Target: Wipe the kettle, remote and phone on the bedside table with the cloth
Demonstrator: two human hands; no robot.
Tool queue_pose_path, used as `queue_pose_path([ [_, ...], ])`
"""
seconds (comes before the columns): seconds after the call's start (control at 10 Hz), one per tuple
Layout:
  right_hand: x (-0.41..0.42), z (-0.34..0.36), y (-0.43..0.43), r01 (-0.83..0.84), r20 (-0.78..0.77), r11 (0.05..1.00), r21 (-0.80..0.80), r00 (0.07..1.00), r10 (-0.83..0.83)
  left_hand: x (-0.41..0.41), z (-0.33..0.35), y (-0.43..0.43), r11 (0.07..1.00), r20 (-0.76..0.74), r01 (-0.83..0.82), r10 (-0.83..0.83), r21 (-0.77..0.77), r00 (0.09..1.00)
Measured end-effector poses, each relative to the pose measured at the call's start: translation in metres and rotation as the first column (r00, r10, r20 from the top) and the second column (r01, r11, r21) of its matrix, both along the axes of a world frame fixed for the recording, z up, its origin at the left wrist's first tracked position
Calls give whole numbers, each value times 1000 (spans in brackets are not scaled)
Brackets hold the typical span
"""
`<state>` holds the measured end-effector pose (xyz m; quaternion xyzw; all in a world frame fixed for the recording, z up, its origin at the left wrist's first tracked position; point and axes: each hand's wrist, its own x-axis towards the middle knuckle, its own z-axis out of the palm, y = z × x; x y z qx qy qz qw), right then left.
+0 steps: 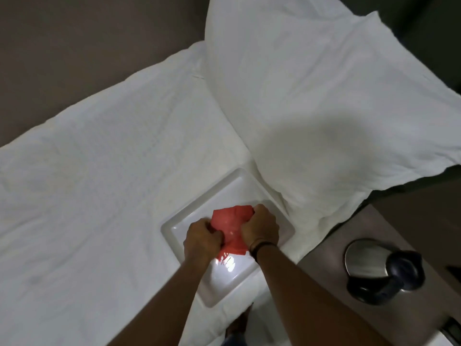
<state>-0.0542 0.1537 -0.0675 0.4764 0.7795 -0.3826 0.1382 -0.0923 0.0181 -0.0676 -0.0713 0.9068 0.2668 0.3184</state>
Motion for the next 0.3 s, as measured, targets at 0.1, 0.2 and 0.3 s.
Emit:
queue_pose_path([
  [0.1, -2, -2, -3, -63, 64, 991, 115, 996, 55, 2, -10, -2, 999, -48, 23, -25, -37, 999],
  [0.2, -7, 12, -2, -149, 110, 966, 212, 986, 128, 3, -6, 0, 975, -186, 115, -151, -191, 971],
  [0.3, 2, 39, -2, -122, 42, 972, 202, 992, 116, 14, 13, 5, 890, -303, 309, -413, -337, 859],
])
